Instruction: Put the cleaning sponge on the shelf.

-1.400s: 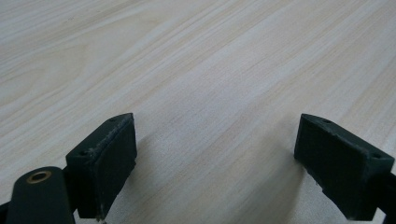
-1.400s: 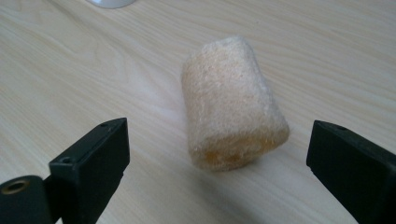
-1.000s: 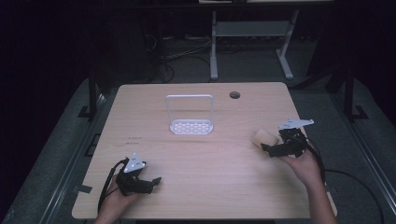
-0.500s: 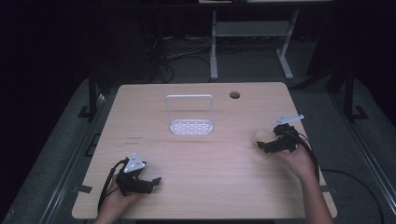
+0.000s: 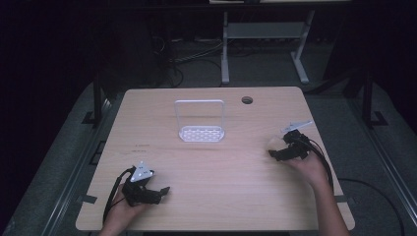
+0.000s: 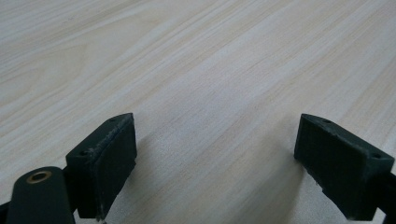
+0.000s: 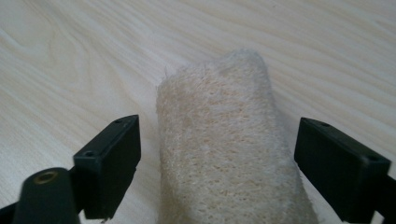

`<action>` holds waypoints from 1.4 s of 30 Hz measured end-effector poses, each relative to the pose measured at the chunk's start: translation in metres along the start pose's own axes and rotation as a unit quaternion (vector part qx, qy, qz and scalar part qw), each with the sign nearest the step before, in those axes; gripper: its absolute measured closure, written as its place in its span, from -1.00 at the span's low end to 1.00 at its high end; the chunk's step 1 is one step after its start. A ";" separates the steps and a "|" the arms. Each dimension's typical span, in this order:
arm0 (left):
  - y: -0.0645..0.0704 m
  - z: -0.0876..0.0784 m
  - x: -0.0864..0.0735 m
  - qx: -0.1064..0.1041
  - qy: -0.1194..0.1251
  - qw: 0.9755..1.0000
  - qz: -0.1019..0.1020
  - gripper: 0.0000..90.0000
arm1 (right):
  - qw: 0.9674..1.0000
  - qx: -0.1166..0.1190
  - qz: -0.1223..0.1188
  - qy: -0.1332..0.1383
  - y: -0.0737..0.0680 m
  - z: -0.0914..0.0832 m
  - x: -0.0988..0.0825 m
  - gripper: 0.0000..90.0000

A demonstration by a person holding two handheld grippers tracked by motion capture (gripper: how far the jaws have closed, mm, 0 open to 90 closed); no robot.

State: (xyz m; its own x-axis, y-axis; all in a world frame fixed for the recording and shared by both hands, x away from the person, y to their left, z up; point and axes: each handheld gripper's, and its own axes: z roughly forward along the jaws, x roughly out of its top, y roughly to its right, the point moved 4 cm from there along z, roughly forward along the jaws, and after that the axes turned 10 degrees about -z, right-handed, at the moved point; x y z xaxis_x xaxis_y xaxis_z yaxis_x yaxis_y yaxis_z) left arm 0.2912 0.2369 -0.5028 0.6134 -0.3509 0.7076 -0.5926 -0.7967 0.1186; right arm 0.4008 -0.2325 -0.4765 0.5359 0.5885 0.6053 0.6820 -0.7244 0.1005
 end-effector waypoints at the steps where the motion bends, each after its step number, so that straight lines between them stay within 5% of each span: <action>1: 0.000 0.000 0.000 0.000 0.000 1.000 0.000 -0.73 | 1.000 0.001 0.000 -0.002 0.000 0.001 0.000 -0.63; 11: 0.000 0.000 0.000 0.000 0.000 1.000 0.000 -0.73 | 1.000 0.000 -0.005 -0.011 0.001 0.001 -0.002 -0.32; 28: 0.000 0.000 0.000 0.000 0.000 1.000 0.000 -0.73 | 1.000 -0.001 0.006 0.002 -0.002 -0.010 0.001 -0.28; 42: 0.000 0.000 0.000 0.000 -0.001 1.000 0.001 -0.73 | 1.000 0.007 -0.009 0.023 -0.017 -0.022 0.012 -0.28</action>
State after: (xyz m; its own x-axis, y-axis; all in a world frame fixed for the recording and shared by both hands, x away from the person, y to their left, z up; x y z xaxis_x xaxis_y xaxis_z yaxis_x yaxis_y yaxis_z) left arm 0.2912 0.2371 -0.5028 0.6130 -0.3534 0.7066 -0.5937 -0.7962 0.1168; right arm 0.3849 -0.2211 -0.4530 0.5011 0.5837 0.6389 0.6982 -0.7089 0.1001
